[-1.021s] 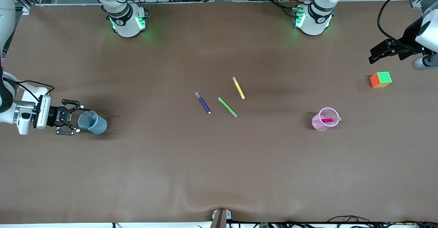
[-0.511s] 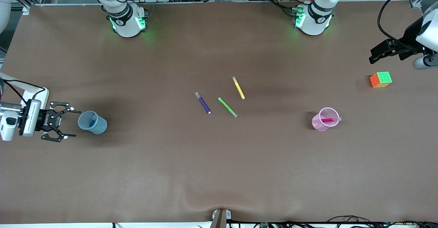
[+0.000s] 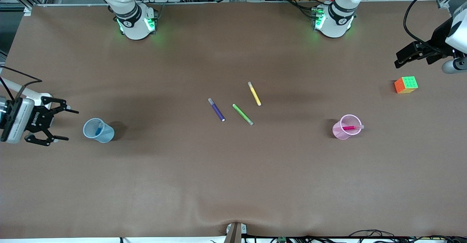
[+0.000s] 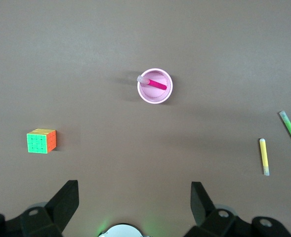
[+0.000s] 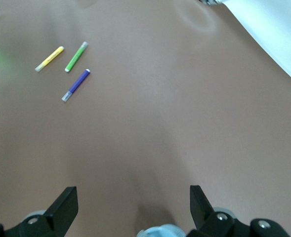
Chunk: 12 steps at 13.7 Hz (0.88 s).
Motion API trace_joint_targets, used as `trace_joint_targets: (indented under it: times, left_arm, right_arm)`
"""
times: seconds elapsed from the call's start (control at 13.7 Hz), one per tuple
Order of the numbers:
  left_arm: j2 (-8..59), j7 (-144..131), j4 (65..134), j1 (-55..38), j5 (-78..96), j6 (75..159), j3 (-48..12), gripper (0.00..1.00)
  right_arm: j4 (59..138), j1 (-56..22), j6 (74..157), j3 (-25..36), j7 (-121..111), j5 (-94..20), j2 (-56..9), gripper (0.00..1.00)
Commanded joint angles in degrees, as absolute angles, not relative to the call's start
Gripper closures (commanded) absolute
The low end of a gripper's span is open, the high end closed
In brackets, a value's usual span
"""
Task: Place pink and blue markers in matching cups
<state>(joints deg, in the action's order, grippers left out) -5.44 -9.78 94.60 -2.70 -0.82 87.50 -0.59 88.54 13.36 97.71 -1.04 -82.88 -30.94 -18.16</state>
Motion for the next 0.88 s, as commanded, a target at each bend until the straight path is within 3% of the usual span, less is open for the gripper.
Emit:
trace_joint_targets:
  times: [0.0,0.8]
  left_arm:
    - [-4.92,-5.81,93.25,-2.37,0.0,86.4,-0.53,0.0]
    - [-4.83,-4.48,92.81,-2.46,0.0,85.34,-0.62,0.0]
  right_arm:
    - [88.68,10.21,97.38,-1.05,-71.32,-25.16,-13.2,0.0]
    - [88.77,6.77,94.39,0.43,-44.58,-14.6,-4.4,0.0]
